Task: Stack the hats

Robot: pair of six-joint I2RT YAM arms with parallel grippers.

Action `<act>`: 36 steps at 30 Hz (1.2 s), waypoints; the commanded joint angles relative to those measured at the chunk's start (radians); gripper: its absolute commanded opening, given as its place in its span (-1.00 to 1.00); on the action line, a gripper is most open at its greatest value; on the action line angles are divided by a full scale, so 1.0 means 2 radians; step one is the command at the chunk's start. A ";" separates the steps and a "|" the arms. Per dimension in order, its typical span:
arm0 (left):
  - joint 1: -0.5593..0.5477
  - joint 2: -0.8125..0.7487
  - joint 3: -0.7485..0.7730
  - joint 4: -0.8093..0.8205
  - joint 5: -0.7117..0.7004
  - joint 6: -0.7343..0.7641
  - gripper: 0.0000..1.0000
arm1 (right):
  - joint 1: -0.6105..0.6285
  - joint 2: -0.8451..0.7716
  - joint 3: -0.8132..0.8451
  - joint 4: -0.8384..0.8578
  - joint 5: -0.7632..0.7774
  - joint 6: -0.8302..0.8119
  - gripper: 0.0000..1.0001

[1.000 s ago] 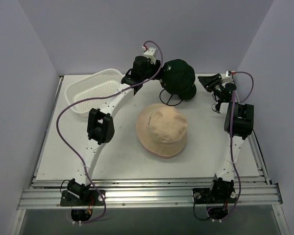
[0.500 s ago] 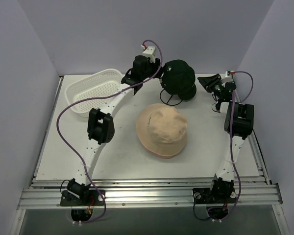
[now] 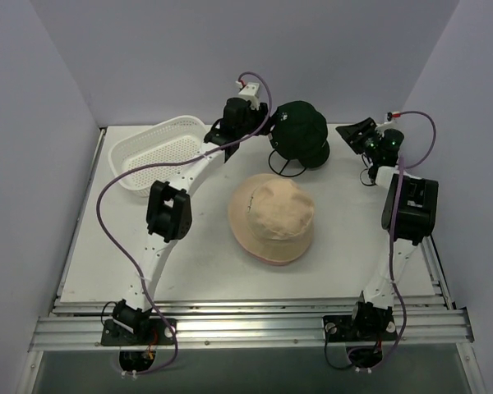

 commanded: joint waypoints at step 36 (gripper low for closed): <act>0.021 -0.717 -0.535 -0.086 -0.206 -0.043 0.88 | 0.651 -0.417 -0.080 -0.391 0.621 -0.282 -0.31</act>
